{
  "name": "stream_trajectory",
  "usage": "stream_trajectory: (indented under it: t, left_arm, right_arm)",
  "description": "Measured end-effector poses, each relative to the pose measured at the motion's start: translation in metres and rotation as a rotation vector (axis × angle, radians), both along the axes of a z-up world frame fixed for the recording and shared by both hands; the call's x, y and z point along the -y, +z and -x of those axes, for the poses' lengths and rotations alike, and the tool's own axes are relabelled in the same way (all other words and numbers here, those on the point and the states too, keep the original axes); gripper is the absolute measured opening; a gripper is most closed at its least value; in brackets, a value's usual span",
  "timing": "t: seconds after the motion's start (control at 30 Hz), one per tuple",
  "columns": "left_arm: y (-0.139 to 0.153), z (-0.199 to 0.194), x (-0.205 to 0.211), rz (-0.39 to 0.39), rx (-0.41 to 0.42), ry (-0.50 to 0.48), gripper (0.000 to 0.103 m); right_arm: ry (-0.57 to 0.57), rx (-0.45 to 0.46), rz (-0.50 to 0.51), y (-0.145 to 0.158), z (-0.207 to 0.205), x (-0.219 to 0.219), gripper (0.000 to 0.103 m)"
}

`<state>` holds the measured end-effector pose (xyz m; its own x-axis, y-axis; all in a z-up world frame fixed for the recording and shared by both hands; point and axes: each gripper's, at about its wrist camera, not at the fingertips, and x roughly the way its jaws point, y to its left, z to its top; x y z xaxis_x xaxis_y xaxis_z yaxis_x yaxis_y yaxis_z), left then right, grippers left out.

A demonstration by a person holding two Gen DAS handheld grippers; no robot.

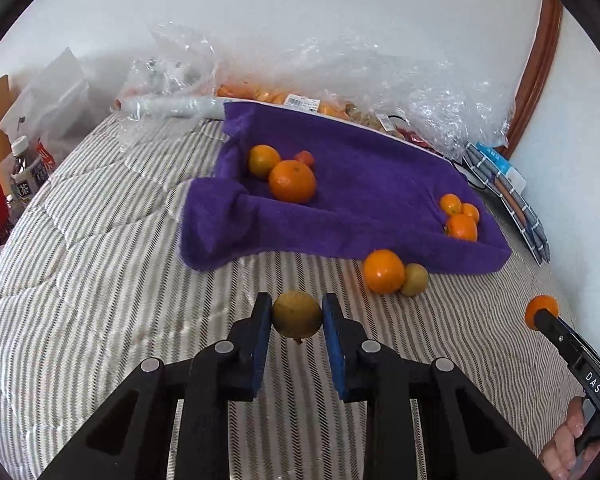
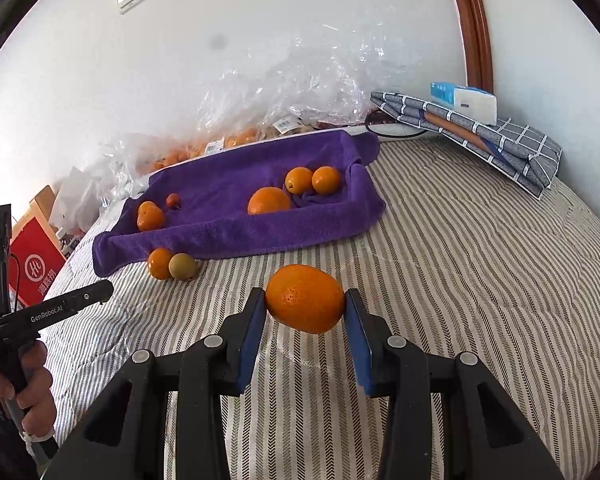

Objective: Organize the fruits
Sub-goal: 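Carry both fruits onto the purple towel and open both grippers to release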

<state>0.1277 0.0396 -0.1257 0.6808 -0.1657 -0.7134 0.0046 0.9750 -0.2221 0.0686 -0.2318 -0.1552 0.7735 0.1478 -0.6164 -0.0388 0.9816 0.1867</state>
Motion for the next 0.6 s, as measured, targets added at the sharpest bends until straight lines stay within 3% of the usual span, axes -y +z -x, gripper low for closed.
stream_trajectory:
  t: [0.37, 0.6]
  left_arm:
    - [0.026, -0.012, -0.031, 0.003, 0.056, 0.08, 0.025]
    - [0.033, -0.035, -0.026, 0.061, 0.059, 0.069, 0.025]
  right_arm:
    - [0.006, 0.04, 0.017, 0.027, -0.02, -0.004, 0.04]
    - [0.011, 0.059, 0.0, 0.039, -0.043, -0.005, 0.04]
